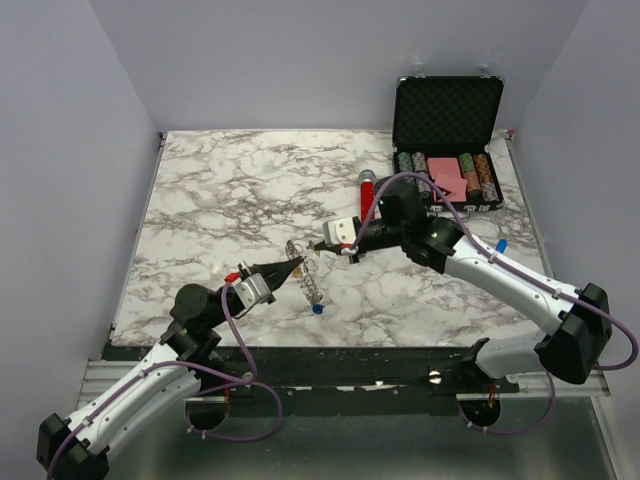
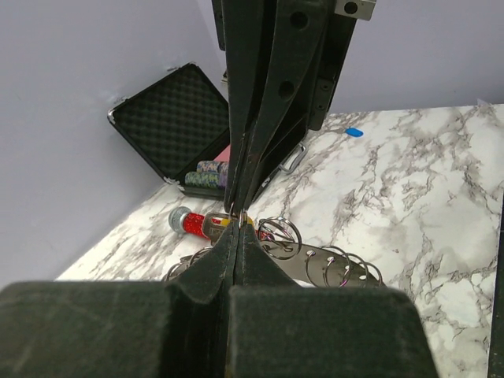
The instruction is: Put the keys on the keyring
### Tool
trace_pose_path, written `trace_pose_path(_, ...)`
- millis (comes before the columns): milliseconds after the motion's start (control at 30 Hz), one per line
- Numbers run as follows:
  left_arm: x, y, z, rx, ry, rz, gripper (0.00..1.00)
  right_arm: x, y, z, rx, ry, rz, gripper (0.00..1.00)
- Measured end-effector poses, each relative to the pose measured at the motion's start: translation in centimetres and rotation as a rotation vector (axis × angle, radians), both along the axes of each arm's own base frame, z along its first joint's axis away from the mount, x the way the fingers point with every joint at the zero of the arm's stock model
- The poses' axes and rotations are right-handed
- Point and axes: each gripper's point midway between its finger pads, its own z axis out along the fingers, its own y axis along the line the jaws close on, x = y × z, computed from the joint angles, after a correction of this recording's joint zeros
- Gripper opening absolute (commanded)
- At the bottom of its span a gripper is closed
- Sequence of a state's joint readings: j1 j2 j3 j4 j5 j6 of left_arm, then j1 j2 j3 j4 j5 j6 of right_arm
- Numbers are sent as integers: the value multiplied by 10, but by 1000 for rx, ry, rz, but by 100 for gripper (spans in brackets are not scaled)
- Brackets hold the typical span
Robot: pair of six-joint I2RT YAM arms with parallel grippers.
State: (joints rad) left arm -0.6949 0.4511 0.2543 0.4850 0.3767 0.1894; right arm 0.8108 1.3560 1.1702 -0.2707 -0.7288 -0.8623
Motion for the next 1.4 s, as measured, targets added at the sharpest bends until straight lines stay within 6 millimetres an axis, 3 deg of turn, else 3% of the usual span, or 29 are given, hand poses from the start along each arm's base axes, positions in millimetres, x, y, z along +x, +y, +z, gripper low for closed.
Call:
trace_pose_path(133,-1,-1,-1,13,-13,-7,0,1,0,-3,14,-18,-2,0)
trace_pose_path(567,1,0,-4,53,-54,5,0,-6,-3,13,59,-37,5,0)
trace_pose_path(933,2,-1,-6,62,-59,7,0,-20,4,12,66,-31,50,1)
trace_pose_path(1400,6,1,-7,62,-51,28,0,-22,7,14,73,-40,61,0)
